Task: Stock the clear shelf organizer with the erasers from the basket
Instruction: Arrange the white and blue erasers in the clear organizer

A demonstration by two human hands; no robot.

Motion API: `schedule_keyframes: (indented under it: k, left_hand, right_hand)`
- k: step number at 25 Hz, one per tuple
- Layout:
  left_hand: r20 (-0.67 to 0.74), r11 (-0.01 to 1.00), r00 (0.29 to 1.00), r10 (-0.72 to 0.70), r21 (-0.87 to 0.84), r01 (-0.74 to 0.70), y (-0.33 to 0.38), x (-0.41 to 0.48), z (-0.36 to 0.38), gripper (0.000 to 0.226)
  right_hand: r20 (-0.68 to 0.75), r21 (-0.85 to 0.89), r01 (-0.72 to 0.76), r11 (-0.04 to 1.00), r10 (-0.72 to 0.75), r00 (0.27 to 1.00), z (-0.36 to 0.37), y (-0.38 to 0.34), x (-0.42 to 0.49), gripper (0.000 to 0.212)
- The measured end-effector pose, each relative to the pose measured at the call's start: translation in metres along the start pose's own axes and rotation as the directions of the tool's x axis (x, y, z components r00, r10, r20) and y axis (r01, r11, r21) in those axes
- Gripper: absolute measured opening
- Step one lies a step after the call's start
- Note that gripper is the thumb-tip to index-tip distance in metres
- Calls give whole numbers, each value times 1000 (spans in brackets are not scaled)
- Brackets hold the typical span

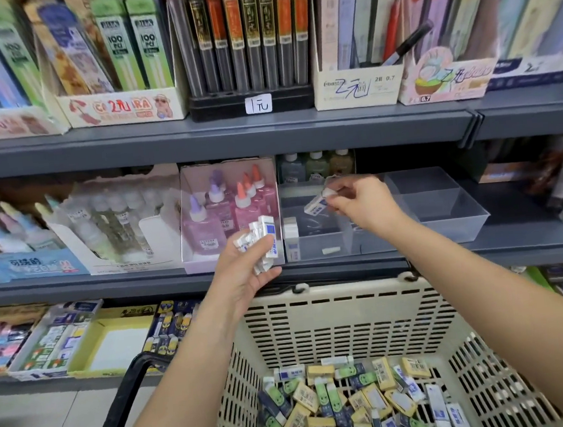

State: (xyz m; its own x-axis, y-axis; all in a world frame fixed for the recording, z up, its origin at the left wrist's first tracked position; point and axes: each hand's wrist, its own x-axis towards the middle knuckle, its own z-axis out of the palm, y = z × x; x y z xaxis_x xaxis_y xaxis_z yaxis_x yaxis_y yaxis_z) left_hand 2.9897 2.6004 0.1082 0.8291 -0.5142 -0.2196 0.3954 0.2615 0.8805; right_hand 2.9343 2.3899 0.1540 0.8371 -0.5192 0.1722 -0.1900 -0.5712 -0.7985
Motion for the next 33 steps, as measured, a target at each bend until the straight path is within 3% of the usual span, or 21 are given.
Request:
schedule_keyframes:
  k: [3, 5, 13, 18, 20, 22, 25, 30, 33]
  left_hand:
    - [-33, 1000, 999, -16, -14, 16, -10, 6, -4, 44]
    - [-13, 999, 1000, -21, -50, 20, -11, 9, -8, 37]
    - [34, 995, 999, -31, -95, 34, -13, 11, -12, 38]
    - [36, 995, 998, -52, -83, 55, -11, 13, -10, 29]
    - [59, 993, 996, -61, -94, 66, -9, 13, -9, 29]
    - [105, 992, 992, -76, -96, 86, -7, 13, -4, 31]
    - [187, 992, 977, -106, -53, 117, -8, 12, 7, 38]
    - [166, 994, 980, -106, 6, 107, -14, 13, 10, 27]
    - [83, 987, 993, -89, -125, 99, -14, 16, 6, 14]
  right_hand:
    - [36, -240, 41, 970, -33, 999, 21, -5, 22, 19]
    - [95, -320, 43, 947, -13, 995, 31, -7, 31, 20]
    - [290, -446, 102, 889, 36, 956, 62, -3, 38, 14]
    - [354, -337, 106, 936, 22, 935, 52, 0, 31, 22]
    - [309, -359, 145, 922, -29, 951, 48, -5, 23, 21]
    - [263, -273, 195, 942, -122, 957, 45, -12, 11, 20]
    - [351, 27, 123, 992, -125, 928, 39, -21, -6, 17]
    - [419, 129, -1, 992, -53, 906, 20, -16, -11, 13]
    - [245, 151, -71, 986, 33, 969, 8, -13, 5, 17]
